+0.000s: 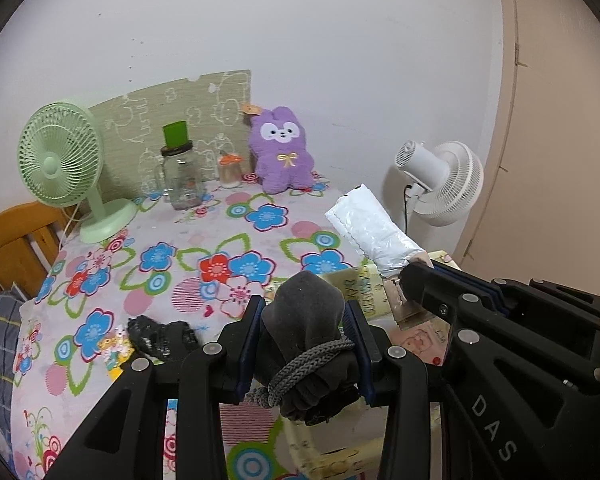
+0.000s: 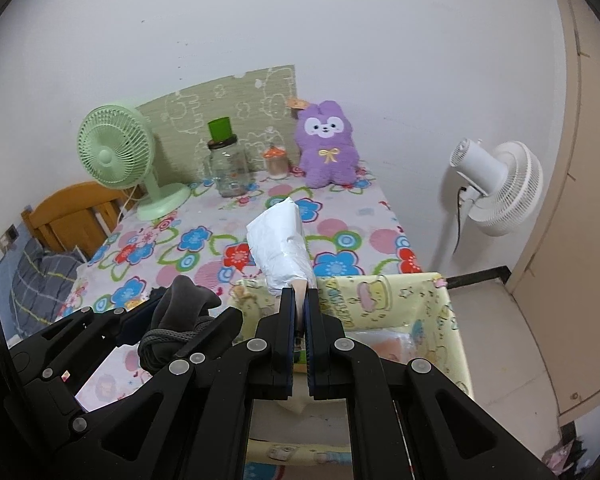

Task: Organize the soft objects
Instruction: 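Lift the grey pouch and white sock and carry them over the paper box, then lower the pouch and sock into the paper box and open both tools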

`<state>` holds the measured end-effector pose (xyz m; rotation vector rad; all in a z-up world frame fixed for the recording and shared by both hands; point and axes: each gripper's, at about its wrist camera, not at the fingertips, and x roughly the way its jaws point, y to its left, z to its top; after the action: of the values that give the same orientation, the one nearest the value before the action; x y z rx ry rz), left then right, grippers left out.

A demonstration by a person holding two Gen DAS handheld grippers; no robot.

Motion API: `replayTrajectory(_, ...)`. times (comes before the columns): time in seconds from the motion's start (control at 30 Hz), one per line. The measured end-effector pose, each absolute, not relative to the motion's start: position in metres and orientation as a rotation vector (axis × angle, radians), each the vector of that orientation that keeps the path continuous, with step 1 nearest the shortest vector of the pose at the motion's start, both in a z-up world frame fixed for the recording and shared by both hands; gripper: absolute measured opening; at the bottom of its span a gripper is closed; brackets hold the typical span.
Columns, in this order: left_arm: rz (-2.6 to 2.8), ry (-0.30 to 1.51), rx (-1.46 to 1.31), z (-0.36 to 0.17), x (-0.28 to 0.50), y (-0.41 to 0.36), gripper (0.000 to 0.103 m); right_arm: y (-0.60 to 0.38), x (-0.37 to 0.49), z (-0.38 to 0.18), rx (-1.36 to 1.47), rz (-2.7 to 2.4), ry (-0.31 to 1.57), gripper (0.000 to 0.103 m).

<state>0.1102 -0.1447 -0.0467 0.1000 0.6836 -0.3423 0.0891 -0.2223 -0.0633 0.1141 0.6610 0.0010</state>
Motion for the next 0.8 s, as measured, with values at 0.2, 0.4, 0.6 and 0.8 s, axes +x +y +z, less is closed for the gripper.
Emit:
replayTrajectory(0.2, -0.379, 0.7, 0.11, -0.053, 0.111, -0.161, 0.04, -0.24, 0.086, -0.07, 0.127, -0.037, 0.676, 0.006)
replayTrajectory(0.4, -0.408, 0.729, 0.12, -0.064, 0.112, -0.177, 0.04, -0.256, 0.085, -0.08, 0.139, -0.067, 0.699, 0.007)
replayTrajectory(0.6, -0.43, 0.774, 0.143, -0.078, 0.112, -0.19, 0.041, -0.268, 0.082, -0.095, 0.165, -0.089, 0.737, 0.007)
replayTrajectory(0.8, -0.438, 0.837, 0.171, -0.093, 0.114, -0.197, 0.046, -0.277, 0.084, -0.113, 0.198, -0.087, 0.791, 0.007)
